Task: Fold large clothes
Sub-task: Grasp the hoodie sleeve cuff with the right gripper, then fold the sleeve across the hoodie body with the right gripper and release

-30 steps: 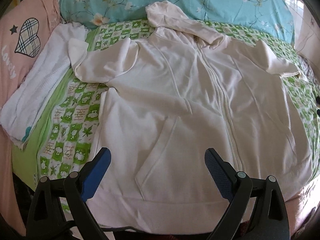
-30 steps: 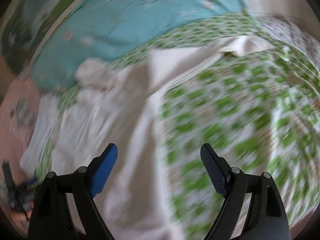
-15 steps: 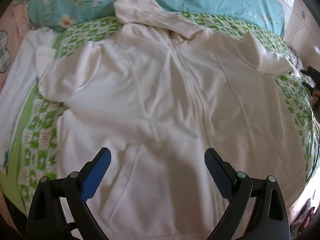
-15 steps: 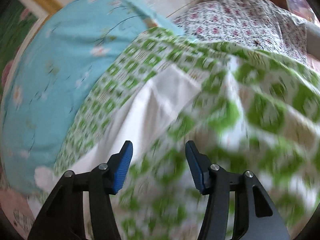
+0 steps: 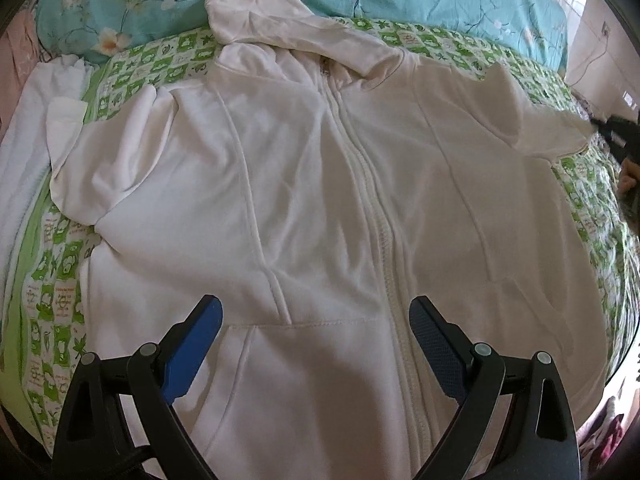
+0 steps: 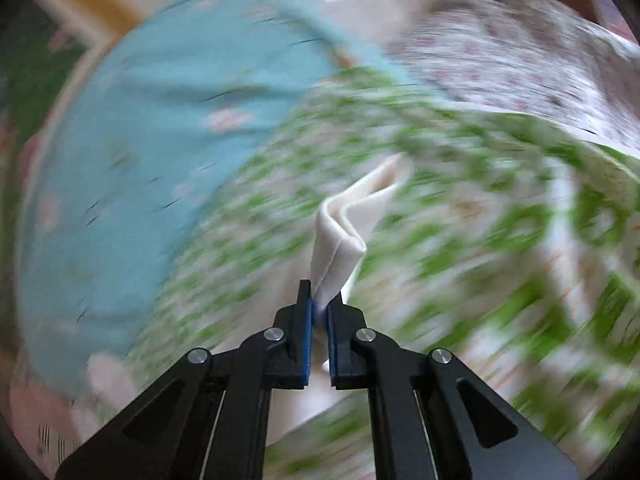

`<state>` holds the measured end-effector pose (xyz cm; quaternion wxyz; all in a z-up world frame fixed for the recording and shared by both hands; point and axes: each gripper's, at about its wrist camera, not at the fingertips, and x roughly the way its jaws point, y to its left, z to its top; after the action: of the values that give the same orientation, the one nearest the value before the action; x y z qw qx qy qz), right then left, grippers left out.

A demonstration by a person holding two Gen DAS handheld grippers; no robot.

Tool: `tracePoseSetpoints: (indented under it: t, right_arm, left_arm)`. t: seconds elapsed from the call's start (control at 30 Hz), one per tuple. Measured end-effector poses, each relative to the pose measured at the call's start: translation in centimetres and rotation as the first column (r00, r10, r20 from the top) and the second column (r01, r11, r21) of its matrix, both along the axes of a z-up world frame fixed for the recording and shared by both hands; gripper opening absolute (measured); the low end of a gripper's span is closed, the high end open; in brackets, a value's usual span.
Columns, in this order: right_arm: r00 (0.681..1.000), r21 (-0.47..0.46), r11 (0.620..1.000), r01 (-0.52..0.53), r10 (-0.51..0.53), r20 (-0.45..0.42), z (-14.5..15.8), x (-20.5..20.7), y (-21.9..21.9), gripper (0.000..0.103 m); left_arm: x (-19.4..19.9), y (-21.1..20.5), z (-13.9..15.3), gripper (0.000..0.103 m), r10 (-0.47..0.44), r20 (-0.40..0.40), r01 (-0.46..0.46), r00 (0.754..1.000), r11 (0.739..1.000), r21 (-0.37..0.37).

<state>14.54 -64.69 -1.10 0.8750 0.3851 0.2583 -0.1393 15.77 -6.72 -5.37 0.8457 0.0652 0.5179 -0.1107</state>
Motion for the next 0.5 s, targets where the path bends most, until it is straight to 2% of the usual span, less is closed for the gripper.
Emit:
tracePoseSetpoints:
  t: [0.07, 0.1, 0.2, 0.23, 0.3, 0.43, 0.5]
  right_arm:
    - [0.994, -0.024, 0.994, -0.107, 0.108, 0.019, 1.4, 1.0, 4.0, 0.006]
    - [0.979, -0.03, 0.98, -0.198, 0.199, 0.035, 2.2, 1.8, 7.3, 0.006]
    - [0.928, -0.012, 0.929, -0.369, 0.369, 0.062, 2.9, 3.7, 14.5, 0.006]
    - [0.892, 0.006, 0.894, -0.448, 0.446, 0.072, 2.9, 4.8, 18.2, 0.006]
    - [0.839, 0.045, 0.839, -0.542, 0.537, 0.088, 2.4, 6.3, 23.4, 0.006]
    - [0.742, 0.148, 0.727, -0.67, 0.658, 0.129, 0.2, 9.5, 32.3, 0.006]
    - [0.705, 0.207, 0.676, -0.707, 0.695, 0.14, -1.5, 10.8, 36.1, 0.006]
  left_arm:
    - [-0.1, 0.5, 0.1, 0.095, 0.012, 0.001, -0.012, 1.0, 1.0, -0.018]
    - [-0.1, 1.0, 0.1, 0.095, 0.023, 0.002, -0.023, 1.0, 0.999, -0.027]
    - [-0.3, 2.1, 0.3, 0.095, 0.047, 0.01, -0.046, 0.999, 0.998, -0.051]
    - [-0.4, 2.8, 0.4, 0.095, 0.06, 0.013, -0.059, 0.998, 0.997, -0.058]
    - [-0.4, 3.9, 0.5, 0.095, 0.081, 0.017, -0.079, 0.997, 0.995, -0.066]
    - [-0.2, 6.4, 0.5, 0.095, 0.128, 0.012, -0.126, 0.992, 0.986, -0.107]
    - [0.0, 7.7, 0.5, 0.095, 0.149, 0.009, -0.147, 0.989, 0.981, -0.13]
